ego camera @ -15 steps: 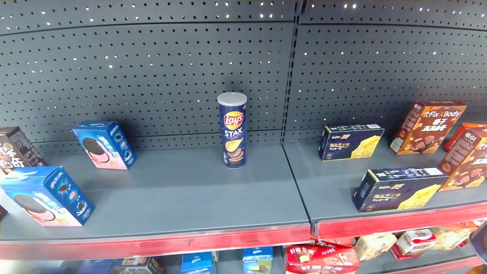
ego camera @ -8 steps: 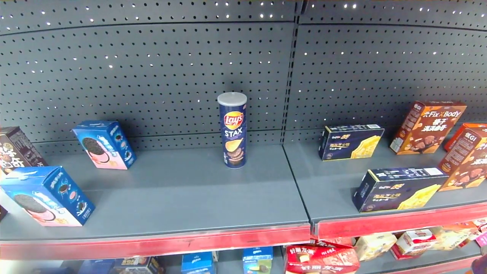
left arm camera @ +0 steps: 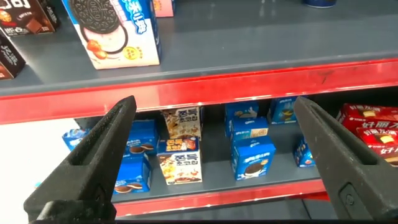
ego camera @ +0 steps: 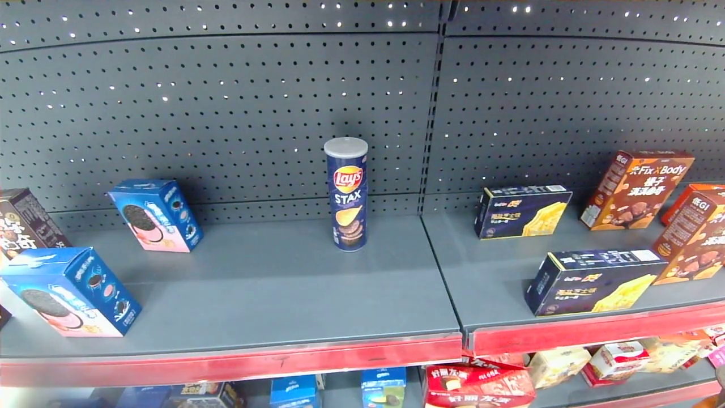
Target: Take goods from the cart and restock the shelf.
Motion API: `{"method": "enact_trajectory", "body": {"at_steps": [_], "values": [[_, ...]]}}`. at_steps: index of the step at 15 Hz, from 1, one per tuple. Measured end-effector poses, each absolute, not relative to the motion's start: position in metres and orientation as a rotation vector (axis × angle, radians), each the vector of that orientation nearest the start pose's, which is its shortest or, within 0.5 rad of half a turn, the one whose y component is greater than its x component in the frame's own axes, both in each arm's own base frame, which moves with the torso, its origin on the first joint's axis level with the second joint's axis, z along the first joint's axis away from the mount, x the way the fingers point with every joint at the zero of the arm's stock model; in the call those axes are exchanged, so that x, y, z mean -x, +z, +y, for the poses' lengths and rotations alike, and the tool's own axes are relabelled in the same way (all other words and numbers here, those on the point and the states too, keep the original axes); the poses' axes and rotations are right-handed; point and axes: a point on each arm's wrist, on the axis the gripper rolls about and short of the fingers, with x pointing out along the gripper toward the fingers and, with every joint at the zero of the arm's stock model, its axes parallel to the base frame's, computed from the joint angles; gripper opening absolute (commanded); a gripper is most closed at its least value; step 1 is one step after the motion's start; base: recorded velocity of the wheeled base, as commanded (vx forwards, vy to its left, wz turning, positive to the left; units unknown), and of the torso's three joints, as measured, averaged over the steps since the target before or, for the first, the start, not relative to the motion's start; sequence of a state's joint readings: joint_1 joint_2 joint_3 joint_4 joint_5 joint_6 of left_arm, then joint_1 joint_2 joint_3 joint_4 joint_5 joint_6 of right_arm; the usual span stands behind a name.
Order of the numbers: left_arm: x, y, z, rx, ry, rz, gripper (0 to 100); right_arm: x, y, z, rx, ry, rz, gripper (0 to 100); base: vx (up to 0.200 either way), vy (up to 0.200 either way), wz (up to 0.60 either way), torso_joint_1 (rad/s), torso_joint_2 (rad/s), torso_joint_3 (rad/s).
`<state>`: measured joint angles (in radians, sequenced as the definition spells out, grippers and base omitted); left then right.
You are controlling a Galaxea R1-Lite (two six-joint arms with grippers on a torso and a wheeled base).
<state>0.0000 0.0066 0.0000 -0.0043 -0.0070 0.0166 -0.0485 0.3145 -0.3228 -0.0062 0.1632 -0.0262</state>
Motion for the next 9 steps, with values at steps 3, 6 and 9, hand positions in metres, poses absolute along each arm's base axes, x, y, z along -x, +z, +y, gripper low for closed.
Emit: {"method": "enact_trajectory", "body": {"at_steps": [3,6,9], "values": [[0.022,0.076,0.000,-0.017,0.004,0.005,100,0.009,0.166,0.004,0.051,0.074,0.018,0,0.000,0.000,0.00,0.000,0.00,0.000],[0.021,0.078,0.001,-0.062,0.048,0.022,100,0.008,0.167,0.003,0.050,0.016,0.026,0,0.000,0.000,0.00,0.000,0.00,0.000],[0.016,0.098,0.000,-0.072,0.015,0.080,100,0.007,0.167,0.003,0.050,-0.047,0.035,0,0.000,0.000,0.00,0.000,0.00,0.000]]}}
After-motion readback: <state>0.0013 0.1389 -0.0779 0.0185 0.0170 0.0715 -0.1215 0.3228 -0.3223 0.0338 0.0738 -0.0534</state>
